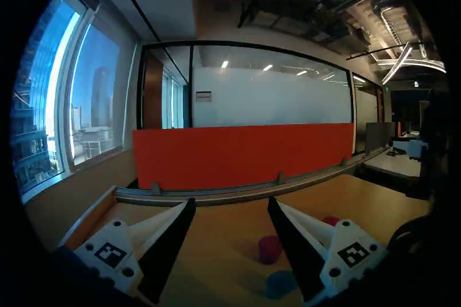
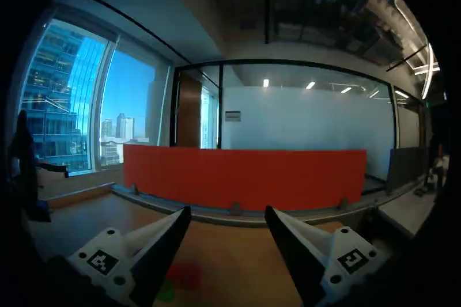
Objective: Pour water
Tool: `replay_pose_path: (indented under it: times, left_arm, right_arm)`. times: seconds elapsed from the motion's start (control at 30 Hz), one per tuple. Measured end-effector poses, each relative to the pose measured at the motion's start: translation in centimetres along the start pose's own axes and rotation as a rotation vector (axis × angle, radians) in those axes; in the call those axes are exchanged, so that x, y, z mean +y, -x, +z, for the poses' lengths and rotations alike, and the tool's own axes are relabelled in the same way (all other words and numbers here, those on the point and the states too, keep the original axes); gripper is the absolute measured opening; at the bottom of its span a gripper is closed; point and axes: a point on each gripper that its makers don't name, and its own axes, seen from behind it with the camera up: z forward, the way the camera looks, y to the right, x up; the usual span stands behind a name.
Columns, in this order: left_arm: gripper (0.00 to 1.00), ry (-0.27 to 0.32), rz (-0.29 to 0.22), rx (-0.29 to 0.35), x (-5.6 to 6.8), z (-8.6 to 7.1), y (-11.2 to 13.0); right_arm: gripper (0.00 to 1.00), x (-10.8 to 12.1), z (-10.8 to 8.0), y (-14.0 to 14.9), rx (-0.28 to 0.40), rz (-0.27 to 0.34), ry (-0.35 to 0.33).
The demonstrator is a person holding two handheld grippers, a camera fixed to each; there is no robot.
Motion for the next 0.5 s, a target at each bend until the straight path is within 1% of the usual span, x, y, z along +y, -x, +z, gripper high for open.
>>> replay_pose_path:
  times: [0.1, 0.27, 0.5]
  left_arm:
    - [0.93, 0.03, -0.003, -0.012, 0.6, 0.1, 0.4]
    - [0.93, 0.068, -0.002, -0.037, 1.2, 0.0, 1.1]
    - [0.93, 0.11, 0.02, -0.03, 1.6, -0.1, 1.1]
  right_arm:
    - [0.99, -0.4, 0.1, 0.2, -0.013, 0.005, -0.029]
    - [0.99, -1.5, 0.2, 0.5, -0.026, 0.001, -0.089]
    - [0.99, -3.2, 0.1, 1.1, -0.039, -0.043, -0.188]
